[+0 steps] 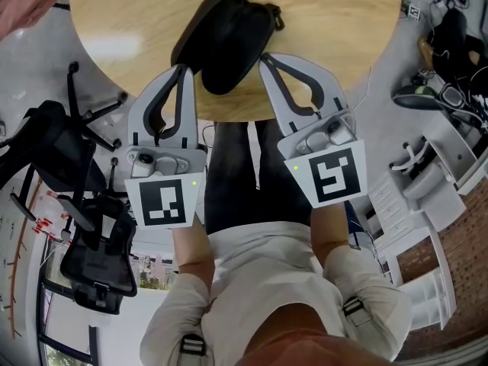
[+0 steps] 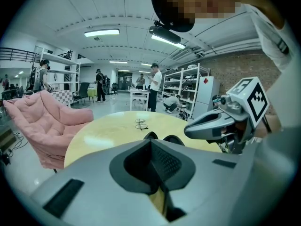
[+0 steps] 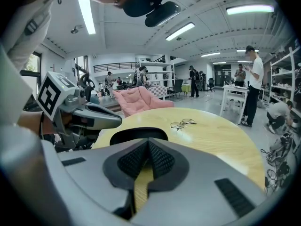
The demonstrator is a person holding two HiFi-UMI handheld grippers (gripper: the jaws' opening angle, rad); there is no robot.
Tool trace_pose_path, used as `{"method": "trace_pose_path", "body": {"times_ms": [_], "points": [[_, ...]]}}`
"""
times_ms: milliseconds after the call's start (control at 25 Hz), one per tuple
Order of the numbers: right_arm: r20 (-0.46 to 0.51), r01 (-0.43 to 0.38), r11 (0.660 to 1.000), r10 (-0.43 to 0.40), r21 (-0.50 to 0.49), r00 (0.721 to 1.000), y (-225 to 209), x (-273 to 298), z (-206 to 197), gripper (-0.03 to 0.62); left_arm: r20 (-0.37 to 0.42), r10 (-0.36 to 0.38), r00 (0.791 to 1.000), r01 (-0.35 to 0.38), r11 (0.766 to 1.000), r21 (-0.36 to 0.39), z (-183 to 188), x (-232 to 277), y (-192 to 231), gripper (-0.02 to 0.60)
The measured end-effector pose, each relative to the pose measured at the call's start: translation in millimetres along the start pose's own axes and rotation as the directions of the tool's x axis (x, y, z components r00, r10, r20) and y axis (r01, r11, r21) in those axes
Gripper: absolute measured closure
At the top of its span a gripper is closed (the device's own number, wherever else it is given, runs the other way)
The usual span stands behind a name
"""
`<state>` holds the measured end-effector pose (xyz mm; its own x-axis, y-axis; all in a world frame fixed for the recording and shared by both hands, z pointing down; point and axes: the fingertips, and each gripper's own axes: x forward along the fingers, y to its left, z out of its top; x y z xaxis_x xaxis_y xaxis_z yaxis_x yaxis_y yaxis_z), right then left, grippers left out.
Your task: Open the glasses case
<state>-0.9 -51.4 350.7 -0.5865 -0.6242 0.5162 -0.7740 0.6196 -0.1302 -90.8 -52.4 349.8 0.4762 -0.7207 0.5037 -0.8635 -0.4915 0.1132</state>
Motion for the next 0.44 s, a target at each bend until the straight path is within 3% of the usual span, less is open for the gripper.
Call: {"method": "trace_pose_path", "body": {"times_ms": [440], "points": [[-0.008,0.009,1.000,-0.009,-0.001,1.000,0.0,-1.1,-2.3,0.576,-0.005,-0.007,1.000,0.007,1.000,0.018,-0.5,0.1,-1.7,0.563]]}}
